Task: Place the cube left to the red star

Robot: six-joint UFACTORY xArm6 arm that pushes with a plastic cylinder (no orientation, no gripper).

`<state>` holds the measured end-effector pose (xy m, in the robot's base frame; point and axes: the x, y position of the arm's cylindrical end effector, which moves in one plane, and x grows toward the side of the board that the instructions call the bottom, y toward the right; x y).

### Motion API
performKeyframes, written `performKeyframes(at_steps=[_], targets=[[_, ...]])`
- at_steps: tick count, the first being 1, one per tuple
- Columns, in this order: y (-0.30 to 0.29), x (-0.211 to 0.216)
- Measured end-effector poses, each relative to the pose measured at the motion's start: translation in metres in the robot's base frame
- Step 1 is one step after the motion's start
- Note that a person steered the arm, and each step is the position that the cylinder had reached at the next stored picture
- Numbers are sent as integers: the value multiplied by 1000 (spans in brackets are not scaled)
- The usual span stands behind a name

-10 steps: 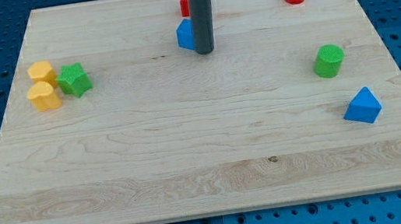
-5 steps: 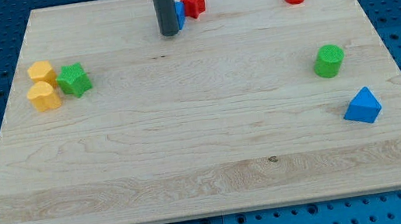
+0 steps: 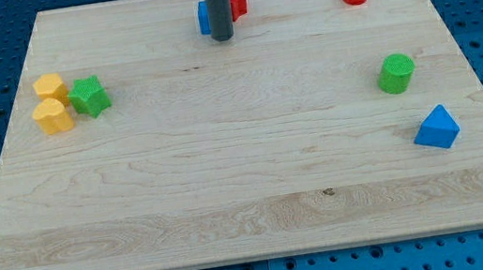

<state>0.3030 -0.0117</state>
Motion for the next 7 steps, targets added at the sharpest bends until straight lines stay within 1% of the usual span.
performKeyframes(at_steps=[5, 7], targets=[[-3, -13], [-14, -16]])
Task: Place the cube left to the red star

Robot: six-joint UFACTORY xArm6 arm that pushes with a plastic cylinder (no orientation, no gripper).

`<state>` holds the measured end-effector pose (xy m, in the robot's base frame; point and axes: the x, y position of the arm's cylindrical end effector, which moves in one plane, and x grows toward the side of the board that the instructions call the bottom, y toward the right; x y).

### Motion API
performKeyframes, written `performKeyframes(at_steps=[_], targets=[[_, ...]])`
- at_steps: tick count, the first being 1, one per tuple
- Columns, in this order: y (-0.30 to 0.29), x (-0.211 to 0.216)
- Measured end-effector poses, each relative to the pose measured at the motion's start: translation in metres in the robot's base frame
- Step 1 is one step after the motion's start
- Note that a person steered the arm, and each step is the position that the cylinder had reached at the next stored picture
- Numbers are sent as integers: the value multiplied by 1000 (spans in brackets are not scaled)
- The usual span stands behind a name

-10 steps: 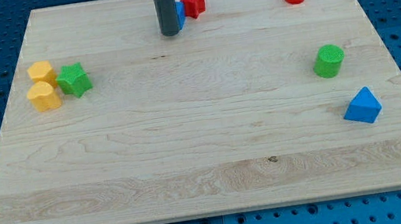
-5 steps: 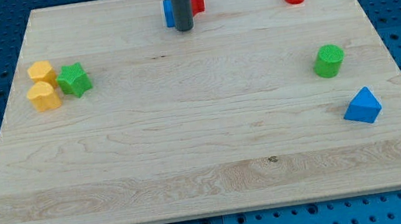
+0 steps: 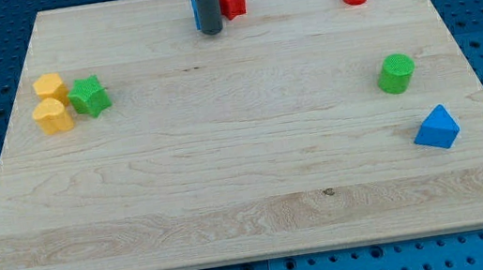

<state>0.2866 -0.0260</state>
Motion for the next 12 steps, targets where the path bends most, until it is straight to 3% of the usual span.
performKeyframes(at_steps=[2, 4, 12], targets=[[0, -16], [3, 7], [124, 14]])
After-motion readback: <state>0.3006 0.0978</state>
